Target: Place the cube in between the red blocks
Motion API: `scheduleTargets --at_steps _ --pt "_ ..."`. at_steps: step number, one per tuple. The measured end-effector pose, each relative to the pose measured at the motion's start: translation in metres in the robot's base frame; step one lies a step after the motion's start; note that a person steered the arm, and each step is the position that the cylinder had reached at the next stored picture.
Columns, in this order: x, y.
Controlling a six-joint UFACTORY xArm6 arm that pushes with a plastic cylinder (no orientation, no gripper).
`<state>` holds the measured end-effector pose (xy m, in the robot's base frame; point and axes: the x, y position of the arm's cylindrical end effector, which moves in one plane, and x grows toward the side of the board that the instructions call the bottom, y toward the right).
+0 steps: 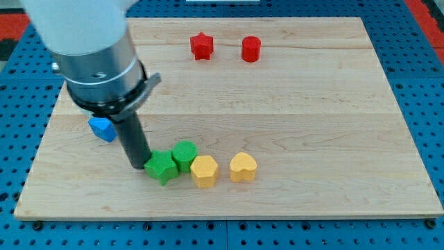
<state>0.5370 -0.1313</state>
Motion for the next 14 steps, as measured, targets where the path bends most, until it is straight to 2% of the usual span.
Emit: scheduleTargets --at_steps 1,2,6,8,9,11,12,13,14 --pt "-0.017 -0.077" --pt "-0.036 -0.077" --pt "-0.048 -0.067" --pt "-0.135 0.014" --pt "-0.142 0.048" --pt "-0.121 0.016" --pt "-0.178 0.007" --pt "-0.206 0.06" --pt "-0.169 0.066"
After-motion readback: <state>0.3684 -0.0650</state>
